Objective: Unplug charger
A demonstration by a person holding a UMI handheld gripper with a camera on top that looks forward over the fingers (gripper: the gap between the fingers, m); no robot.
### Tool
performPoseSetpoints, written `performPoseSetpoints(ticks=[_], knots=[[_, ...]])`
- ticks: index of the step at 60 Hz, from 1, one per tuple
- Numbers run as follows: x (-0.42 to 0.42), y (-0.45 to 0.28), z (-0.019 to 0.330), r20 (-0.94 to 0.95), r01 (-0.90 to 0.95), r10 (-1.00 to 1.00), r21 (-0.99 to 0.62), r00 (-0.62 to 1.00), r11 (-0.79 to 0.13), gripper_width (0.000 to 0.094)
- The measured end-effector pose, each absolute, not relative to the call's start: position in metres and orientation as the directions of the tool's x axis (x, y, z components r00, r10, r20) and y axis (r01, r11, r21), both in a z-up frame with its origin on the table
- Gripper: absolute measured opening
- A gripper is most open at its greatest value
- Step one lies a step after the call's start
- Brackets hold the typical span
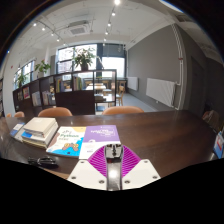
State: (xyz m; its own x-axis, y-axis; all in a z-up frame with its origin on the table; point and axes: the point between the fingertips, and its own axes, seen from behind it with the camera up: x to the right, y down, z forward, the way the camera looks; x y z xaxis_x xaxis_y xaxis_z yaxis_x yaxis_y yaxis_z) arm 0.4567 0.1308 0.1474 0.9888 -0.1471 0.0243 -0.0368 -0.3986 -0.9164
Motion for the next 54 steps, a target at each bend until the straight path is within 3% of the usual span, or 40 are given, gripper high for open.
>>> performPoseSetpoints(ticks=[3, 5, 14, 21, 28, 33, 37, 43, 49, 54], knots=[[0.478, 0.133, 0.135, 0.015, -0.058, -0.158, -0.892, 0.987, -0.448, 0.0141], [0.479, 0.113, 0.087, 0.017, -0.063, -0.165, -0.882, 0.986, -0.466, 0.0142], [0.485, 0.104, 0.039, -0.005, -0.091, -0.155, -0.830, 0.988, -0.550, 0.0164], [0.481, 0.093, 0.018, -0.014, -0.099, -0.149, -0.808, 0.989, -0.581, 0.0195], [0.480, 0.088, 0.022, -0.005, -0.097, -0.160, -0.812, 0.987, -0.576, 0.0333], [0.486, 0.087, 0.045, 0.024, -0.087, -0.191, -0.829, 0.981, -0.552, 0.0595], [0.483, 0.088, 0.077, 0.029, -0.081, -0.201, -0.853, 0.979, -0.515, 0.0698], [0.470, 0.079, 0.152, 0.016, -0.085, -0.237, -0.907, 0.971, -0.411, 0.0791], [0.439, 0.052, 0.234, -0.016, -0.086, -0.237, -0.954, 0.971, -0.288, 0.0800], [0.394, 0.017, 0.274, -0.019, -0.071, -0.215, -0.970, 0.976, -0.234, 0.0804]])
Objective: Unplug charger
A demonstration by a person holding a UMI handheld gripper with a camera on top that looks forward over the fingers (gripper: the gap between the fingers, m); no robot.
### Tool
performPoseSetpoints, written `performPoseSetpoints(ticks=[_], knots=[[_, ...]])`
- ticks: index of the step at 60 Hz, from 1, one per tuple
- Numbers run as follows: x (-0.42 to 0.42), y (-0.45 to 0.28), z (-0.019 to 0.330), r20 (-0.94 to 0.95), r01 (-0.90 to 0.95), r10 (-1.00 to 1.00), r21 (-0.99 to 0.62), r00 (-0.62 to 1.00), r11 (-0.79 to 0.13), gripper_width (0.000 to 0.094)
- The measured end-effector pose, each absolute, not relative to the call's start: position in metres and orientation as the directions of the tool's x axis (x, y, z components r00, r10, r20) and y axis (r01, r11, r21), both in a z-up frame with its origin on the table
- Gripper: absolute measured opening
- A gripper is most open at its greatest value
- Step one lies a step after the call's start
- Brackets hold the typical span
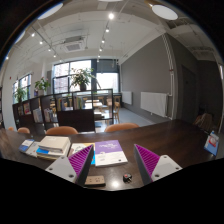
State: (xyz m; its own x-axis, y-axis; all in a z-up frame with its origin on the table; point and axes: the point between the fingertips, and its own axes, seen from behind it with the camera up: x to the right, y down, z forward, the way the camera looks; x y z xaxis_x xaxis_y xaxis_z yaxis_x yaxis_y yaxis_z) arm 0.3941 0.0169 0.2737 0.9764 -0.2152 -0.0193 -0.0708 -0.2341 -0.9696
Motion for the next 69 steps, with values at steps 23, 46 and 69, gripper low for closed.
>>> performPoseSetpoints(ticks=[23, 46, 69], knots=[[0.151, -0.123, 0.209, 0.002, 0.011, 0.022, -0.912, 1.000, -0.410, 0.0830], [0.072, -0.179, 0.186, -0.011, 0.043, 0.111, -0.881, 0.994, -0.470, 0.0832], [0.074, -0.192, 0.185, -0.016, 0.023, 0.078, -0.879, 0.997, -0.476, 0.0823]])
